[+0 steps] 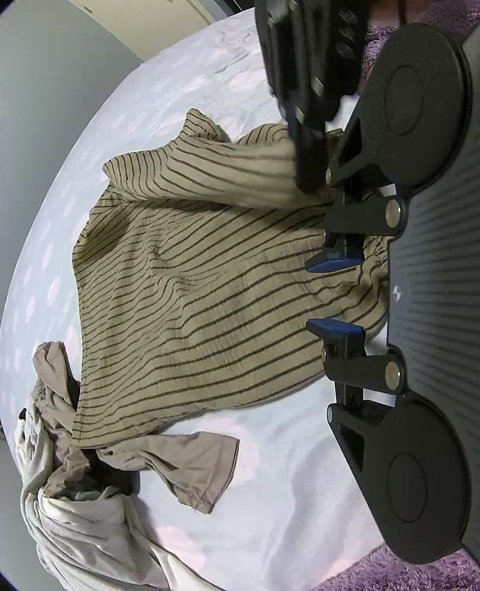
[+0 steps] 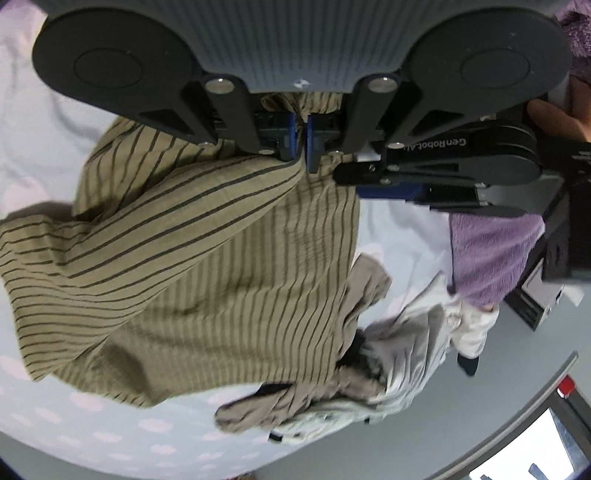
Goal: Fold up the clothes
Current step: 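Fold the garment's side over its middle with the right gripper toward the left gripper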
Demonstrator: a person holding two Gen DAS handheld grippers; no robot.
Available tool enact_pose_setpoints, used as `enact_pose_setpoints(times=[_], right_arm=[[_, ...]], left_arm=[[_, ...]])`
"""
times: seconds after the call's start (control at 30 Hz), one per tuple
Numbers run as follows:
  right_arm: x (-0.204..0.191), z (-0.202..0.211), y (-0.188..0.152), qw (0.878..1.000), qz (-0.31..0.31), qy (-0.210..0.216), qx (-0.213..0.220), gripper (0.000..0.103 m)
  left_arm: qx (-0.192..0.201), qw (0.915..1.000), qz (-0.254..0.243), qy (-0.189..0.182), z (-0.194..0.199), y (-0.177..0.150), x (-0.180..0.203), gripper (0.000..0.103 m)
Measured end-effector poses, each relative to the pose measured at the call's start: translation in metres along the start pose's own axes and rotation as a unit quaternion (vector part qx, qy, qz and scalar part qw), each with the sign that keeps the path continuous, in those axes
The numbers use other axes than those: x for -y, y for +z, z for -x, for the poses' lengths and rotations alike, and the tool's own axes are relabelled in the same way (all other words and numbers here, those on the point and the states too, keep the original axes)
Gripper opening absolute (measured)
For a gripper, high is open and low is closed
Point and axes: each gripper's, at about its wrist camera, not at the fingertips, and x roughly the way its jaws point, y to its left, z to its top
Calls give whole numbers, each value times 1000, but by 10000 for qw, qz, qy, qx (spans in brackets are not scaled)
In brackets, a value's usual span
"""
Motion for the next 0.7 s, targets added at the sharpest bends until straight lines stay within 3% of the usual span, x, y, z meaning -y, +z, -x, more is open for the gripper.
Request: enact_pose_setpoints(times=[0.13,0.33,0.5,0.57,0.7], right_arm=[[-9,-20,-2,9994,-85,239,-228,6],[-8,-57,-9,9975,-233,216,-635,8],[-6,-61,-15,9973,-312,247,-609,19],[-6,-52,-16,9979,-289,271,-503,35],[-4,-20,-24,9998,-102,-76,-128,40]], left_arm=[[-46,9999,75,78,0,-2,-5,25],[-167,9995,105,230,-2,-3,-11,20],[-211,9994,113,245,-3,-4,-12,20],[-167,9995,105,245,-1,-5,-11,20],[-66,9997,117,226,4,-5,-8,20]])
